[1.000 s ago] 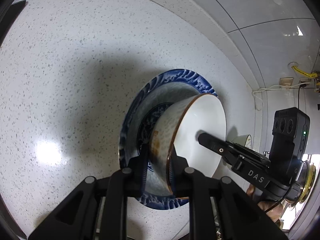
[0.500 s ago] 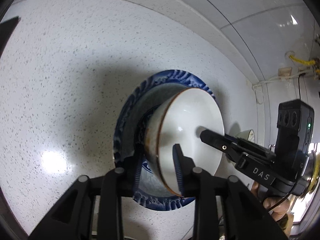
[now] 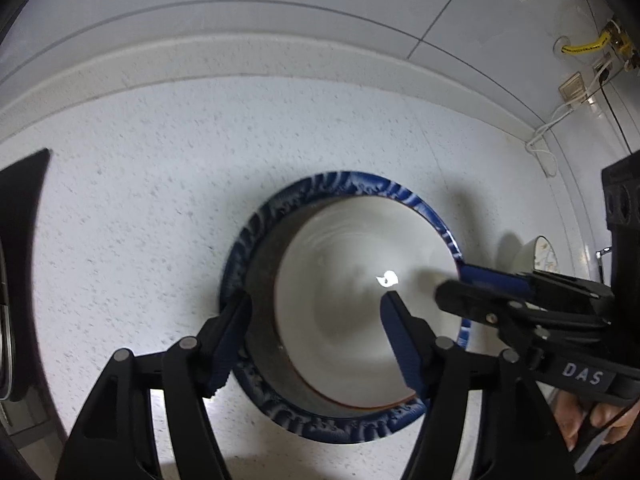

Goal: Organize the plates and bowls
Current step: 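Carry the white bowl over the blue floral dish and lower it inside, then open both grippers and move them to the yellow flower bowl, then close both grippers on the rim of the yellow flower bowl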

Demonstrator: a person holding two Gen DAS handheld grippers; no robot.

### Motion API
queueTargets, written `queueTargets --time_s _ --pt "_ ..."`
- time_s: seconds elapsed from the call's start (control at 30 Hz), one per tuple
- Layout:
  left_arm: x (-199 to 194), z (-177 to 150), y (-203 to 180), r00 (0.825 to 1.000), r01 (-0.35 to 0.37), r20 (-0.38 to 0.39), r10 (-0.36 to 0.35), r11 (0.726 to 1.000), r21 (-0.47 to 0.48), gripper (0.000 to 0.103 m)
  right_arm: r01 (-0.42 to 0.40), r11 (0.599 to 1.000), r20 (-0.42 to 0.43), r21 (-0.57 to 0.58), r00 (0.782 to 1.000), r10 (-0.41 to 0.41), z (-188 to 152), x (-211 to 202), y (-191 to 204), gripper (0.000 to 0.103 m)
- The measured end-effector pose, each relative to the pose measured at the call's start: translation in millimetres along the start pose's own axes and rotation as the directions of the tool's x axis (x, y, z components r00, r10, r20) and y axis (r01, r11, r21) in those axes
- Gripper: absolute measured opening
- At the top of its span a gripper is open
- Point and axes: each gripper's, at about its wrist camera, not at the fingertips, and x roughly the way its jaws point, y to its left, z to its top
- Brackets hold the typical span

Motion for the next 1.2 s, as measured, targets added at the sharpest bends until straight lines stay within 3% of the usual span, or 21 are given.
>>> queueTargets --time_s 0.1,0.2,0.3,0.53,0.67,0.77,0.83,0.97,1.07,1.2 --pt "-13.3 -3.0 0.5 0.999 -0.012 0.044 0.012 1.000 -0.010 0.066 -0.004 1.000 0.026 -0.001 1.000 0.004 -7.8 -15.7 -6.3 0.031" --pt "-30.9 -5.5 6.7 0.995 -0.053 0.087 0.053 0.999 -0.005 0.066 0.005 1.000 0.059 0.003 0.998 -0.005 -16.0 -30.7 -10.7 0.036" --pt "-49.8 -11.8 13.8 0.990 -0.050 0.128 0.054 0.998 -0.035 0.066 0.013 1.000 0.097 0.007 0.995 -0.013 -26.6 -51.7 -20.0 0.041" --pt "-78.9 -28.4 24.8 0.983 -0.105 0.139 0.118 0.990 -0.093 0.066 0.046 0.996 0.191 0.082 0.980 -0.061 -54.8 -100.6 -62.9 0.048" --pt "-95.8 -37.2 28.7 0.970 -0.173 0.151 0.190 0.978 -0.119 0.066 0.073 0.986 0.225 0.152 0.968 -0.106 -70.2 -123.2 -97.6 0.053" --pt "-103.6 -40.6 24.8 0.946 -0.262 0.155 0.285 0.953 -0.154 0.066 0.084 0.975 0.242 0.204 0.961 -0.133 -77.8 -135.6 -122.1 0.055" --pt "-106.1 -41.1 20.5 0.949 -0.246 0.160 0.273 0.954 -0.169 0.066 0.115 0.968 0.247 0.222 0.954 -0.170 -80.8 -140.7 -134.4 0.058" --pt "-101.8 -41.8 -12.4 0.979 -0.113 0.152 0.137 0.981 -0.155 0.066 0.140 0.959 0.219 0.245 0.956 -0.195 -82.5 -139.1 -158.2 0.062" --pt "-85.5 -42.7 -46.6 0.996 0.001 0.085 0.008 0.995 -0.102 0.066 0.153 0.955 0.184 0.253 0.962 -0.203 -83.2 -133.8 -178.3 0.062" --pt "-52.7 -43.5 -93.3 0.997 0.075 -0.012 -0.076 0.997 -0.033 0.066 0.141 0.958 0.145 0.250 0.973 -0.181 -80.9 -122.2 -195.4 0.062"
